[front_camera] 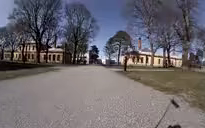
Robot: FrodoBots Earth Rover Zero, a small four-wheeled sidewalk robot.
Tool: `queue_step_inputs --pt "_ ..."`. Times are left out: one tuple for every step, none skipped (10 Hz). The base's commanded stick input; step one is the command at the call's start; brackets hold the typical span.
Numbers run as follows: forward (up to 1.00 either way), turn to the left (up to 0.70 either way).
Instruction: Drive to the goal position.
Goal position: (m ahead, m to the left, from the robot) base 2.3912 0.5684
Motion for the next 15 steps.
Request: queue_step_inputs --pt "0.85 0.0" --pt "0.85 0.0" --pt "0.85 0.0" --pt "0.85 0.0" --pt "0.85 0.0" --pt "0.85 0.0" --pt "0.85 0.0" --pt "0.85 0.0" --pt "0.85 0.0" --pt "0.85 0.0" --pt "0.85 0.0" --pt "0.85 0.0" --pt "0.85 0.0" --pt "0.85 0.0" --pt "0.85 0.0"
